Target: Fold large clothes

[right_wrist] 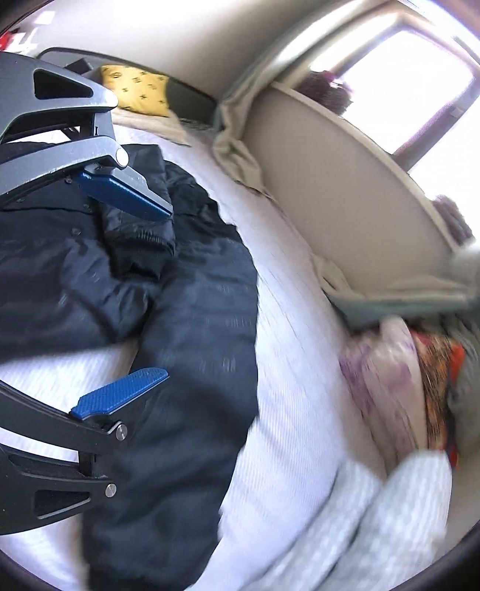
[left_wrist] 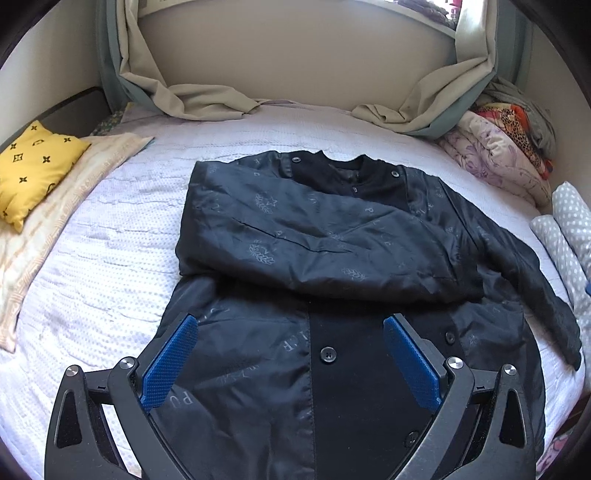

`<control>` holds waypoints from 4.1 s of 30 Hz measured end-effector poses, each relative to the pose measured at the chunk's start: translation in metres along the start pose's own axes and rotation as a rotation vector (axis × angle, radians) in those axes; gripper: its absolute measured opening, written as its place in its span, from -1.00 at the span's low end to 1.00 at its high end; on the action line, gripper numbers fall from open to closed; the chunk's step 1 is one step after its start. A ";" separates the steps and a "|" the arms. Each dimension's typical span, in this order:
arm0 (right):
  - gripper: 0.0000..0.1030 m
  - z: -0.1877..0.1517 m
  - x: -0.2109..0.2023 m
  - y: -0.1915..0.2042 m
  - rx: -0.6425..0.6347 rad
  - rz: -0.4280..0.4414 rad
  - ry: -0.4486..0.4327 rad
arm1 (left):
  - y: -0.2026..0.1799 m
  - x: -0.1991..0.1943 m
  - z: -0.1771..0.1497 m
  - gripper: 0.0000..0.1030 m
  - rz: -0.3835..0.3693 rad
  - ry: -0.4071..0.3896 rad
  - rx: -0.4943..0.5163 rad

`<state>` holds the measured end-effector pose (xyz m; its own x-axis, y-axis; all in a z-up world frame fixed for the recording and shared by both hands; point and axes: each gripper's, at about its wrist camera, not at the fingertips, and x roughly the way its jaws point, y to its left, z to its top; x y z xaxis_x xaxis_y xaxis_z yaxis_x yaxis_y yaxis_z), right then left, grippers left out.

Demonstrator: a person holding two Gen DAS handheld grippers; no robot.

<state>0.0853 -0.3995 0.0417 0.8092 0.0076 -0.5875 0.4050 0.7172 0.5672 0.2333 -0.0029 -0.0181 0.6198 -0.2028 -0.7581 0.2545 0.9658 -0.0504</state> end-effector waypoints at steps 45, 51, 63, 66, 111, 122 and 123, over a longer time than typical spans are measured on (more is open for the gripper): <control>-0.56 -0.066 -0.030 -0.199 0.669 -0.317 -0.291 | 0.015 0.003 -0.001 0.99 -0.052 0.053 -0.149; -0.66 -0.037 -0.045 -0.131 0.288 -0.504 -0.351 | 0.021 -0.003 0.003 0.99 -0.037 0.028 -0.165; -0.68 -0.031 -0.020 0.083 -0.614 -0.580 -0.411 | 0.042 -0.009 0.008 0.99 -0.012 0.008 -0.229; -0.74 -0.056 0.016 0.133 -0.834 -0.521 -0.337 | 0.047 -0.008 0.008 0.99 -0.005 0.011 -0.239; 0.67 -0.001 0.087 0.088 -0.273 0.171 0.132 | 0.023 0.045 -0.003 0.69 -0.315 0.166 -0.236; 0.68 0.016 0.083 0.075 -0.232 0.165 0.107 | 0.017 0.084 -0.012 0.46 -0.407 0.291 -0.329; 0.68 0.018 0.082 0.072 -0.216 0.164 0.102 | 0.019 0.086 -0.011 0.44 -0.430 0.295 -0.344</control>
<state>0.1888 -0.3604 0.0446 0.8052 0.1979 -0.5590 0.1635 0.8320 0.5301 0.2830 -0.0007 -0.0918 0.2715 -0.5793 -0.7686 0.1514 0.8143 -0.5603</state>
